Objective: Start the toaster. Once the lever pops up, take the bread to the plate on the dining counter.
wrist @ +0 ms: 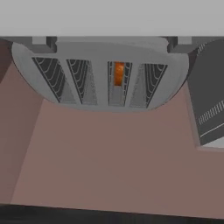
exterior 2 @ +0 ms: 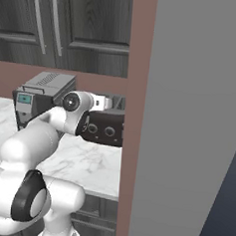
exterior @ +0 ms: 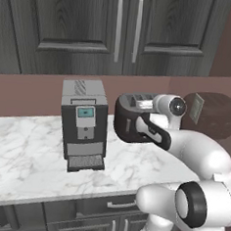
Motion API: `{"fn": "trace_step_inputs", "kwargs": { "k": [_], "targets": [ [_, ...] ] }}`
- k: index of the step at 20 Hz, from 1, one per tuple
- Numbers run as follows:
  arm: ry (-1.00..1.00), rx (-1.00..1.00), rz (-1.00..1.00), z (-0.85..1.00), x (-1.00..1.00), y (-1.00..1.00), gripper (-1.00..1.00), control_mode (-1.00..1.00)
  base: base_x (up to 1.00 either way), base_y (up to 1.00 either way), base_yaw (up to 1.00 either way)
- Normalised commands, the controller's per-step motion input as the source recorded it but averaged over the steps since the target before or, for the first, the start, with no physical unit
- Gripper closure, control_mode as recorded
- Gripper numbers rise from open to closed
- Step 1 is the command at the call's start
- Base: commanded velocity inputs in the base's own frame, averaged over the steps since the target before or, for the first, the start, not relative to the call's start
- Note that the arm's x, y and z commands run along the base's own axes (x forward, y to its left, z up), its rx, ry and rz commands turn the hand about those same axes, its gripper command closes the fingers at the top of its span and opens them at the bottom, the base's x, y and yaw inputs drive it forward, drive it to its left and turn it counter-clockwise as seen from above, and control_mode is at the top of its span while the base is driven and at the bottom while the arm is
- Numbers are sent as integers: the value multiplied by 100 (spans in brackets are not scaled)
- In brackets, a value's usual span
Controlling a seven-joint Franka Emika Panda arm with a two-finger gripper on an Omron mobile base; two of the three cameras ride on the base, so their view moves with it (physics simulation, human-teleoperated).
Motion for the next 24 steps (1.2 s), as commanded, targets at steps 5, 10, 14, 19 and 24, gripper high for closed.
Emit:
{"fn": "trace_step_inputs", "kwargs": {
  "k": [5, 10, 14, 19, 24],
  "targets": [
    [1, 0, 0, 0, 21, 0, -100, -100, 0, 0, 0],
    [0, 0, 0, 0, 25, 0, -100, -100, 0, 0, 0],
    [0, 0, 0, 0, 15, 2, -100, -100, 0, 0, 0],
    [1, 0, 0, -3, 11, 6, -100, -100, 0, 0, 0],
    [0, 0, 0, -7, 9, 2, -100, -100, 0, 0, 0]
  ]
}}
